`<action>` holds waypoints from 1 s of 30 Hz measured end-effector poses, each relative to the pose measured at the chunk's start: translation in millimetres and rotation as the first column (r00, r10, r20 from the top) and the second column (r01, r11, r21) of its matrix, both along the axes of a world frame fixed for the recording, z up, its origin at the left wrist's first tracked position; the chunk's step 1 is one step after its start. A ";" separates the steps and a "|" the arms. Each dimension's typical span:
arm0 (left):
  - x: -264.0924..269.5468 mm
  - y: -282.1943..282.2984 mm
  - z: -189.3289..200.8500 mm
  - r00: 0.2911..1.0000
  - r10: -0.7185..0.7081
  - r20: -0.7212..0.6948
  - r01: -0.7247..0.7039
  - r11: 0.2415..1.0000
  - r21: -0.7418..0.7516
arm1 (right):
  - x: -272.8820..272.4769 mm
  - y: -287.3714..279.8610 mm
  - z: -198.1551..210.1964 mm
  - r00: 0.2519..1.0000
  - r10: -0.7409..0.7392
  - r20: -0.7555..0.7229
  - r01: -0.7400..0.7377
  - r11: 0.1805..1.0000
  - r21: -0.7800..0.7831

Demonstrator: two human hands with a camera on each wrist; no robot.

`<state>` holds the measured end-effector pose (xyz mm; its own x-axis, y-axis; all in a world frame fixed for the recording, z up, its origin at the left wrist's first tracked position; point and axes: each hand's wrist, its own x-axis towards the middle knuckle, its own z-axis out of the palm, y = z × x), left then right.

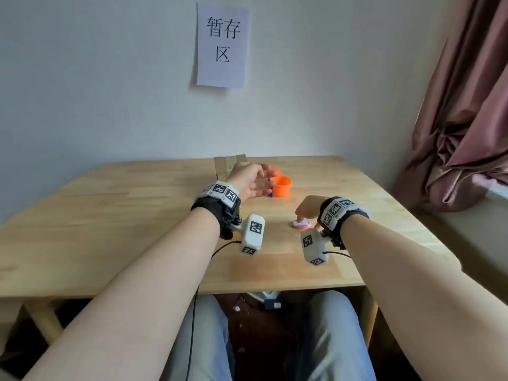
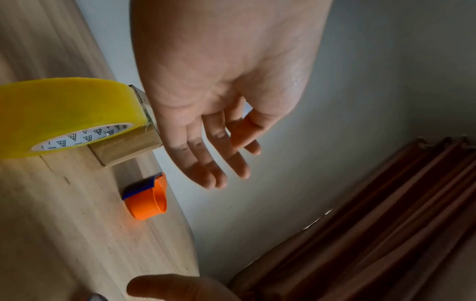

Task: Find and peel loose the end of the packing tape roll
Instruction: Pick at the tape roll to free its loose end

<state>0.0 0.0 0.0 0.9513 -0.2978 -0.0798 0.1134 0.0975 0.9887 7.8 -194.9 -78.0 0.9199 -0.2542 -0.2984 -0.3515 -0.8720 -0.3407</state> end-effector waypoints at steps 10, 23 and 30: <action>68.6 5.8 -0.6 0.998 0.059 0.003 -0.059 0.998 -0.020 | 51.0 -3.6 -31.5 0.998 0.000 -0.056 0.007 0.991 0.132; 197.1 43.3 24.5 0.974 0.123 -0.190 -0.066 0.956 0.285 | 164.4 32.8 75.0 0.930 0.043 0.364 -0.313 0.610 0.728; 224.1 50.3 19.0 0.988 -0.006 -0.156 0.044 0.969 0.243 | 199.4 54.7 87.3 0.845 0.046 0.533 -0.463 0.562 0.685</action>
<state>224.1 50.3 19.0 0.9146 -0.2744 -0.2971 0.2643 -0.1506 0.9526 207.2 -140.2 9.3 0.9750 0.1462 0.1676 0.1977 -0.2251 -0.9541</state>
